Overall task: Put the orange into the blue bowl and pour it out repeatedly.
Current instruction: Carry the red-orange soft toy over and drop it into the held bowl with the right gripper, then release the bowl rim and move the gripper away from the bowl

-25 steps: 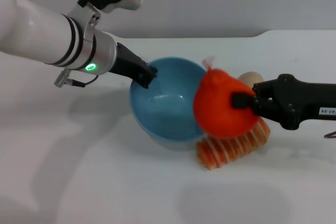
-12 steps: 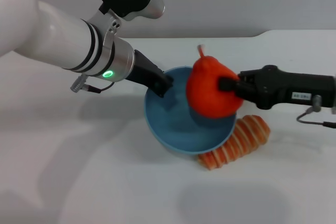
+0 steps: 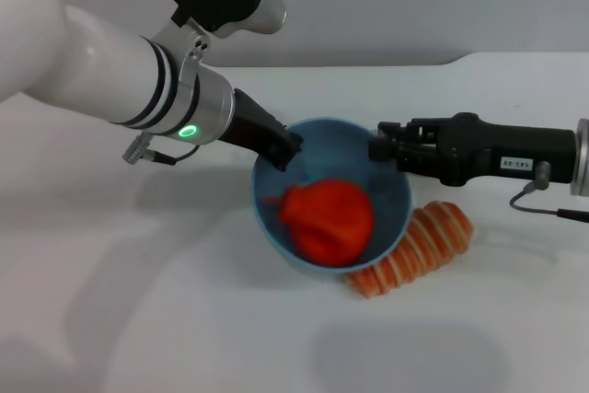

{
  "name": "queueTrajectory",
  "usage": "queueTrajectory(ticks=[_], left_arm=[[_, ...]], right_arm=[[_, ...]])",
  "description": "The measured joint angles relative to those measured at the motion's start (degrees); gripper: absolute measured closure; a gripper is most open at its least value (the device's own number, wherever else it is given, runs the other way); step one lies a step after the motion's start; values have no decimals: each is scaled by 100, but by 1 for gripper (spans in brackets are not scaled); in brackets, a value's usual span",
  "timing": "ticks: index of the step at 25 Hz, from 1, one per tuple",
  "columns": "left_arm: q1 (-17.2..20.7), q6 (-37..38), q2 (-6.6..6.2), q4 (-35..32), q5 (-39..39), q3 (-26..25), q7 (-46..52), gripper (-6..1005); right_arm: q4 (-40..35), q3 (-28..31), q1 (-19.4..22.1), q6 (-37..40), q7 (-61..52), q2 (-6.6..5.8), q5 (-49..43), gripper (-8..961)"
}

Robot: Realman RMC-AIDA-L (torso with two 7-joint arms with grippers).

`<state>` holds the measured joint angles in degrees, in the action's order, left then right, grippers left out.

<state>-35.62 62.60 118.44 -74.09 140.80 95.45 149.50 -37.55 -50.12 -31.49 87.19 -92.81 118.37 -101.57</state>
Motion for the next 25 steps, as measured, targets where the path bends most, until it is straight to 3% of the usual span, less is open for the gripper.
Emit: queueTrajectory(ticks=[3,8,25], left_arm=[[2,-12,-5,21,2,0,-3,999],[-35,-294,-3,427,3,19,-53,1000],[-194,-717,-13,1059,5,-31,-37,999]], right_arm=[[-12,68,54,18,0,-1,127,660],[21,355,247,-33,24,7,417,505],[23,459,442,-28,39,7,491,505]])
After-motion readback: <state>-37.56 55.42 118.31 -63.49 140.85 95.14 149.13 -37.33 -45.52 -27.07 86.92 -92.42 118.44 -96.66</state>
